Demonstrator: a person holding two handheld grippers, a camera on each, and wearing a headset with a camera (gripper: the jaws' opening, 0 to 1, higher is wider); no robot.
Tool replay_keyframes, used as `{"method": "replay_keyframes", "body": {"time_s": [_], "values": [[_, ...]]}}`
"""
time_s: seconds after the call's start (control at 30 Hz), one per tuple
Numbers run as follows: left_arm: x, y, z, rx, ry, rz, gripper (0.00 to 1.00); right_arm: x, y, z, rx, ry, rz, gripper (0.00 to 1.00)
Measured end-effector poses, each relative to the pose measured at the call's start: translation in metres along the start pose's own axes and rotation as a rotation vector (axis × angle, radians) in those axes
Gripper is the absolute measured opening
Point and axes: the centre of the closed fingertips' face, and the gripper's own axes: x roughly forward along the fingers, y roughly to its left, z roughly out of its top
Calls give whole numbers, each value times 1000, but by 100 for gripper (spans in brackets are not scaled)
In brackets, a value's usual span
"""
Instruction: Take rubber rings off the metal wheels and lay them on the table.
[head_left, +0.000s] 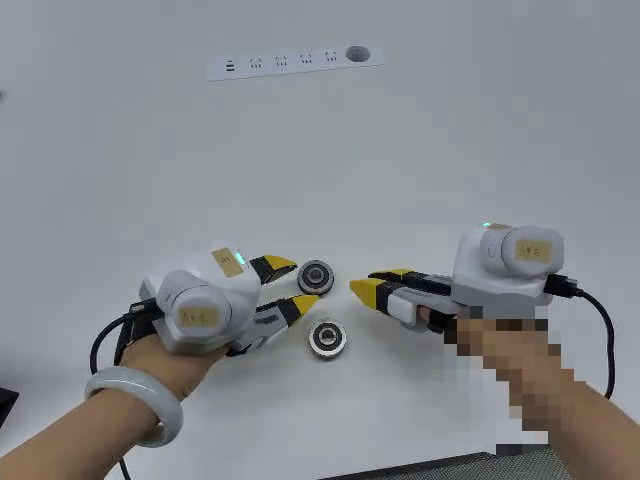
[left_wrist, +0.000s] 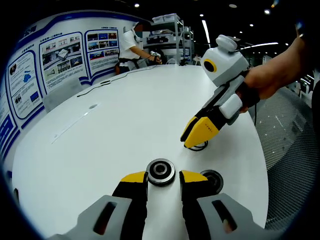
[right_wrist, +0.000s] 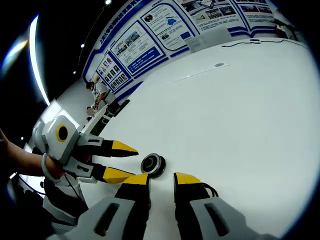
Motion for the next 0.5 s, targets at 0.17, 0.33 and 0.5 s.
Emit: {"method": "replay_keyframes", "body": {"time_s": [0.17,0.33,0.5], "values": [[6,2,2,3,6,-4,25,5,2,1,10,1,11,19],[12,3,3,7,14,-10,23,9,2,1,21,1,18,19],[16,4,2,9,27,-14,21,11,1,2,32,-1,22,19]]}}
